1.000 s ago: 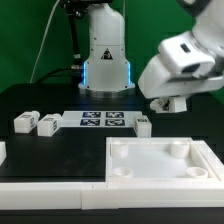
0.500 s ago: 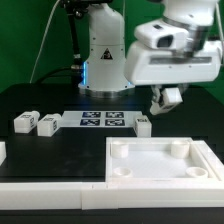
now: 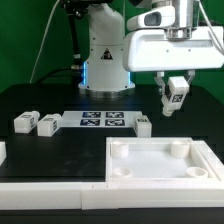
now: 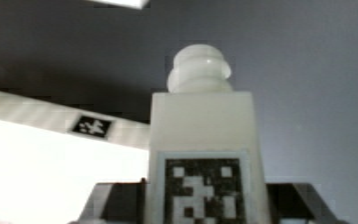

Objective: Assemble one leg

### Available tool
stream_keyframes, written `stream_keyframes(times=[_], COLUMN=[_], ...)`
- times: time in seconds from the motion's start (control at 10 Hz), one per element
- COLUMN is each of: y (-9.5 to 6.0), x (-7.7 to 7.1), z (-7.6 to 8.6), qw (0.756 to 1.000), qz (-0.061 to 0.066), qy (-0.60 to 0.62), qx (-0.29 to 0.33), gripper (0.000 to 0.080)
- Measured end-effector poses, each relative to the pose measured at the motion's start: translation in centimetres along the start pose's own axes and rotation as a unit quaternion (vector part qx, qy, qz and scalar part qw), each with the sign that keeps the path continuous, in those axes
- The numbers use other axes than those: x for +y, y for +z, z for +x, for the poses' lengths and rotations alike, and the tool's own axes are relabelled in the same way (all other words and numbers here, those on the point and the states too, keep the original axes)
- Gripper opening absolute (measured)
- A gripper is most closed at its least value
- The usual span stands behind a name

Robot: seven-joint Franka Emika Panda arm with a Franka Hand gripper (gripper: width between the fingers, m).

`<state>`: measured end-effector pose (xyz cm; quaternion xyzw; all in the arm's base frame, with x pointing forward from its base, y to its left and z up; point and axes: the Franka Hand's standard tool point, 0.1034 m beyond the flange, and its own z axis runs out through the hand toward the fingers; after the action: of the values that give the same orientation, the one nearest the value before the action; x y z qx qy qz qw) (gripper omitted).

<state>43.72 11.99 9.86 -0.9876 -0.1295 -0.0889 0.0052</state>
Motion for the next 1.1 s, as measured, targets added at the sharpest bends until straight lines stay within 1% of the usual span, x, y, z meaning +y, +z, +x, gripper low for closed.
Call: stream_keyframes(times=[0.2,0.3,0.5,0.7,0.9,1.0,1.1], y=[0.1,0.6,-0.1,-0.7,-0.9,-1.0,-1.0], x=[0.0,0.4,2.4,4.1,4.6,4.5,4.3], z=[0.2,0.5,3.7,7.3,9.6,11.3,12.5], qw=[1.000,0.999,0.998,0.998,0.999,0.999,0.999], qz=[0.001,0.002,-0.002,-0.002,0.001,0.003,0.005], qy=[-0.008,-0.034,-0.055,-0.049,-0.033,-0.028,-0.027], qx=[0.004,0.015,0.024,0.026,0.021,0.016,0.017], gripper=[0.0290,0.0290,0.0290,0.0290,0.0290,0.0290,0.0290])
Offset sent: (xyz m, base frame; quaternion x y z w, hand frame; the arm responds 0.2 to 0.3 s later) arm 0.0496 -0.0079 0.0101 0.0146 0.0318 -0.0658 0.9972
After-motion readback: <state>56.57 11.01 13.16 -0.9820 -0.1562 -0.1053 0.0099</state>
